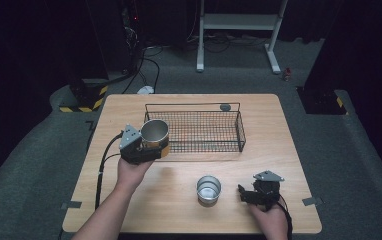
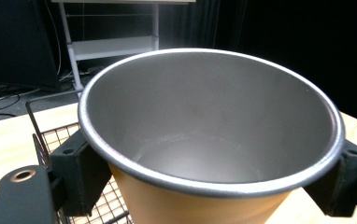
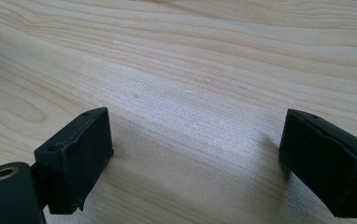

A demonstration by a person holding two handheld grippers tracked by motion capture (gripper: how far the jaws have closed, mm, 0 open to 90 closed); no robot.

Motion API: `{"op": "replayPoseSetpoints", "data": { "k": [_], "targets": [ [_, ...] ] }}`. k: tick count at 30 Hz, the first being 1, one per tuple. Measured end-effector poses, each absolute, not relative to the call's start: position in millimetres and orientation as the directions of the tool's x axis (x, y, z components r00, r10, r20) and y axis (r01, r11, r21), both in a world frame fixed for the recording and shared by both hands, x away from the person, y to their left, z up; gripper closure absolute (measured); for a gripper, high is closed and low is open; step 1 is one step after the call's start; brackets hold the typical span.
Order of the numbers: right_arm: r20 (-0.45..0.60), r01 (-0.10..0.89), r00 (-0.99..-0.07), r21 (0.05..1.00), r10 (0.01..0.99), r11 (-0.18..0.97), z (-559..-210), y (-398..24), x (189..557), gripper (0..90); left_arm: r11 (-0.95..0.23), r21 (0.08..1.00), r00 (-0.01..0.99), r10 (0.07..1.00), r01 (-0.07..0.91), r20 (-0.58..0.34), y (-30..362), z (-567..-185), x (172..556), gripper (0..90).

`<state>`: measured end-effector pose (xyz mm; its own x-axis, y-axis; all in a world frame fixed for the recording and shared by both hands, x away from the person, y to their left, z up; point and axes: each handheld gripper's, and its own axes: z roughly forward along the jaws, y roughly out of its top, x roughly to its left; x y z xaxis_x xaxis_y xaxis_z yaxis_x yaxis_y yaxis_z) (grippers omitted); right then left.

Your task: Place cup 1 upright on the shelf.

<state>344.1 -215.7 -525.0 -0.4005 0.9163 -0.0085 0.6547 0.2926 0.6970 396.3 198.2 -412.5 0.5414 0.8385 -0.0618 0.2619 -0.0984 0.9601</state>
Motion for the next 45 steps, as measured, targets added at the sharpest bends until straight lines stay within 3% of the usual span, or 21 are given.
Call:
{"op": "replayPoseSetpoints", "data": {
  "k": [21, 45],
  "targets": [
    [-0.01, 0.653, -0.405, 0.696, 0.914, 0.297, -525, -216, 344, 9.1, -0.119, 0.961, 0.545, 0.838, 0.249, -0.037, 175, -396, 427, 14.8],
    [-0.01, 0.654, -0.405, 0.696, 0.914, 0.297, -525, -216, 344, 9.1, -0.123, 0.953, 0.502, 0.864, 0.276, -0.034, 167, -403, 464, 14.8]
  ]
}}
